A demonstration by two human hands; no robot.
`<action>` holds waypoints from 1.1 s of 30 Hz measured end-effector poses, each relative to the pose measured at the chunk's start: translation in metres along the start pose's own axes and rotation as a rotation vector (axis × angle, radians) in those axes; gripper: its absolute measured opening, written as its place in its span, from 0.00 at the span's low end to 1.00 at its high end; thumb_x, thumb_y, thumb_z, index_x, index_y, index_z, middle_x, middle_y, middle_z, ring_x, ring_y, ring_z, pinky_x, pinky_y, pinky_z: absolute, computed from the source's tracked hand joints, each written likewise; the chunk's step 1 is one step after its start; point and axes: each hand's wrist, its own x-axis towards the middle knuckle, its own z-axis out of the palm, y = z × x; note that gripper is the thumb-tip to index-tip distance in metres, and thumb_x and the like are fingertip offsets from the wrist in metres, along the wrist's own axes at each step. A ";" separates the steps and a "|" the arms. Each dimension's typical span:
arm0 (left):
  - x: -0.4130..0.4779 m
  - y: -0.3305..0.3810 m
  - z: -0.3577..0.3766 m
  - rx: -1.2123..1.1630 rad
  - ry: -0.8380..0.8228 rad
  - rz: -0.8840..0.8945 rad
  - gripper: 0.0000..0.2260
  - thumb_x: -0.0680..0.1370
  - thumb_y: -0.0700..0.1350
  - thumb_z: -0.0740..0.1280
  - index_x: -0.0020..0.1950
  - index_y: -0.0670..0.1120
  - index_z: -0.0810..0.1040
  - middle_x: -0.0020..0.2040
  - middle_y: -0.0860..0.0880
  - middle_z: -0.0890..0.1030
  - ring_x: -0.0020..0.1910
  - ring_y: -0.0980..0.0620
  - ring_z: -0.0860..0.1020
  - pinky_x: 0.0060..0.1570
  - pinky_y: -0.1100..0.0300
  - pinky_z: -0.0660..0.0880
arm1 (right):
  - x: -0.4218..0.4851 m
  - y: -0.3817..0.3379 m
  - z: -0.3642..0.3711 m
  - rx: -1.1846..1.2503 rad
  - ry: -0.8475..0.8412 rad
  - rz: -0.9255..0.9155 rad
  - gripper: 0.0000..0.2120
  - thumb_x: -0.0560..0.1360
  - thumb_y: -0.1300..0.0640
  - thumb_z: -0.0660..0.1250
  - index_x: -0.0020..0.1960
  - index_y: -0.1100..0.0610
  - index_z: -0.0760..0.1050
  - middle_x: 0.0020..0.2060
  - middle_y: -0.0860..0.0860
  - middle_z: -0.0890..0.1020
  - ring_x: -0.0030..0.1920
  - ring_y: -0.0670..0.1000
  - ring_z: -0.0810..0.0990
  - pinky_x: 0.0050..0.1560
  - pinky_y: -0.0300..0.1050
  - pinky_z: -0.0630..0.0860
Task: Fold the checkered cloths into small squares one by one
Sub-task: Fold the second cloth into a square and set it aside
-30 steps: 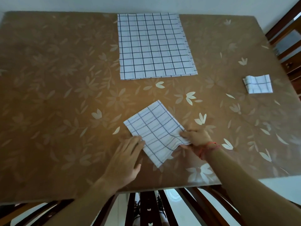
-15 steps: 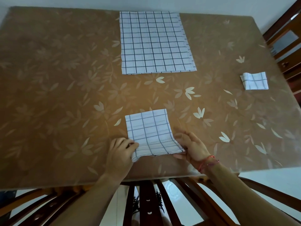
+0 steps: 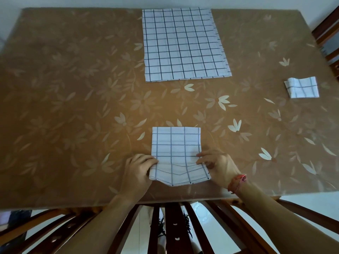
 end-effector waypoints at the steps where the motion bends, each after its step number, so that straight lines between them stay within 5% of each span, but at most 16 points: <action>1: 0.002 0.001 -0.002 -0.028 0.007 -0.031 0.12 0.73 0.48 0.64 0.52 0.48 0.84 0.49 0.56 0.83 0.52 0.53 0.77 0.50 0.59 0.63 | 0.003 -0.004 -0.001 0.024 -0.017 0.060 0.13 0.63 0.66 0.77 0.42 0.50 0.85 0.45 0.46 0.84 0.45 0.40 0.79 0.44 0.35 0.79; 3: 0.007 0.005 -0.006 -0.089 0.037 -0.112 0.14 0.74 0.54 0.62 0.50 0.50 0.84 0.44 0.61 0.80 0.48 0.56 0.76 0.50 0.57 0.65 | 0.009 -0.009 -0.004 0.064 -0.058 0.224 0.06 0.68 0.57 0.74 0.39 0.46 0.83 0.36 0.39 0.83 0.37 0.38 0.80 0.39 0.35 0.78; 5: 0.015 0.006 -0.007 -0.150 0.035 -0.209 0.14 0.75 0.57 0.63 0.48 0.50 0.83 0.40 0.62 0.79 0.43 0.56 0.77 0.50 0.52 0.72 | 0.017 -0.012 -0.005 0.105 -0.053 0.347 0.08 0.71 0.50 0.71 0.34 0.45 0.80 0.27 0.36 0.80 0.32 0.36 0.78 0.34 0.30 0.72; 10: 0.028 0.008 -0.008 -0.245 0.049 -0.338 0.05 0.76 0.48 0.71 0.49 0.48 0.81 0.40 0.57 0.80 0.42 0.54 0.78 0.50 0.44 0.75 | 0.033 -0.017 -0.001 0.079 -0.011 0.477 0.08 0.73 0.49 0.69 0.41 0.52 0.82 0.32 0.48 0.83 0.37 0.49 0.81 0.40 0.45 0.79; 14: 0.034 0.007 -0.005 -0.227 0.048 -0.347 0.07 0.76 0.46 0.71 0.53 0.48 0.80 0.38 0.59 0.78 0.41 0.55 0.77 0.50 0.44 0.76 | 0.043 -0.015 0.004 0.042 0.009 0.518 0.09 0.73 0.49 0.68 0.42 0.55 0.82 0.33 0.47 0.82 0.37 0.50 0.80 0.39 0.43 0.77; 18: 0.036 -0.004 -0.003 -0.037 0.048 -0.179 0.19 0.77 0.53 0.63 0.65 0.46 0.74 0.55 0.51 0.77 0.55 0.49 0.74 0.57 0.52 0.71 | 0.051 -0.014 0.007 0.039 -0.005 0.566 0.09 0.74 0.49 0.67 0.43 0.53 0.82 0.35 0.47 0.82 0.40 0.50 0.80 0.39 0.41 0.77; 23: 0.044 -0.011 -0.005 0.300 -0.076 0.160 0.22 0.81 0.49 0.58 0.74 0.43 0.68 0.75 0.46 0.66 0.74 0.47 0.65 0.65 0.51 0.67 | 0.060 -0.010 0.005 -0.013 -0.071 0.587 0.11 0.73 0.48 0.67 0.40 0.55 0.81 0.35 0.47 0.81 0.40 0.52 0.79 0.37 0.41 0.73; 33: 0.072 -0.023 0.000 0.394 -0.253 0.223 0.27 0.82 0.55 0.51 0.78 0.42 0.61 0.80 0.43 0.55 0.79 0.46 0.53 0.73 0.44 0.61 | 0.071 -0.004 -0.001 -0.072 -0.211 0.587 0.16 0.74 0.47 0.66 0.32 0.55 0.72 0.28 0.45 0.75 0.32 0.48 0.75 0.29 0.39 0.66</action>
